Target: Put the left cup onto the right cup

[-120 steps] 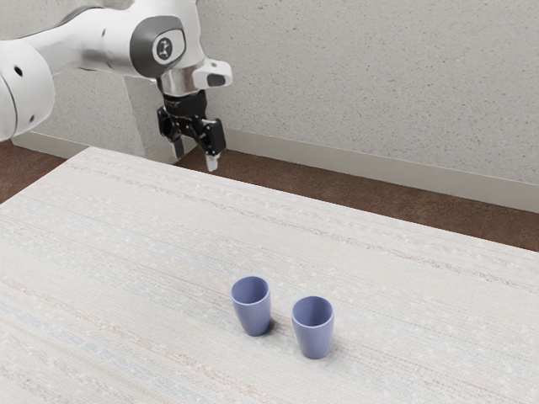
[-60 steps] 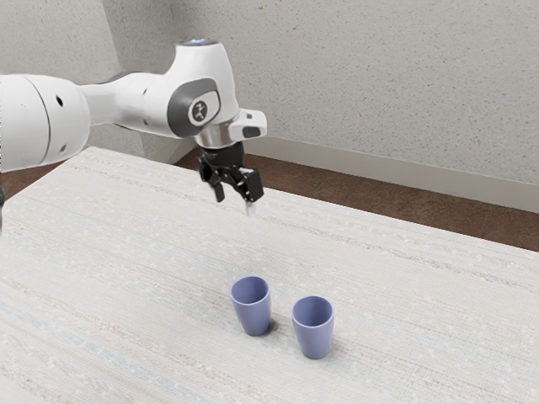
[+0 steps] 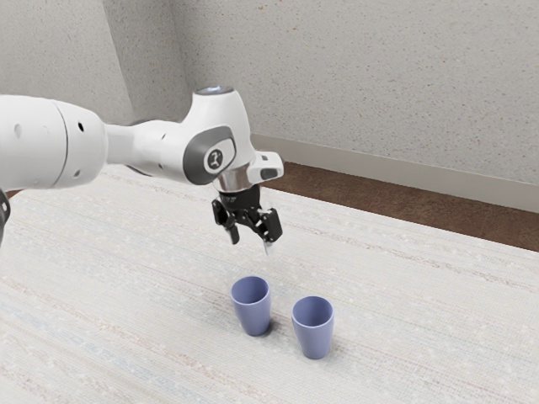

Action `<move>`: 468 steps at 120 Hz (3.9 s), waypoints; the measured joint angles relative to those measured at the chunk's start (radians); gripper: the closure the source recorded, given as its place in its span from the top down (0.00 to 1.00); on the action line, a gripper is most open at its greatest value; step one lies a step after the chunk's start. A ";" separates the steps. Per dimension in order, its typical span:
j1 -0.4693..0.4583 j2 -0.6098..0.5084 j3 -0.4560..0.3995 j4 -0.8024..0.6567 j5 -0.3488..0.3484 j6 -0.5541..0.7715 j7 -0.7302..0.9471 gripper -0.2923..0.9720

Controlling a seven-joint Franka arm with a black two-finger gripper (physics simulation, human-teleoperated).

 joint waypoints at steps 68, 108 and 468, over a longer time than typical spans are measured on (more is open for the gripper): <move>0.034 -0.027 0.001 -0.120 -0.007 0.029 -0.070 0.73; 0.026 -0.030 0.000 -0.131 -0.019 0.046 -0.087 0.71; -0.040 -0.153 -0.105 -0.143 0.000 0.147 -0.155 0.15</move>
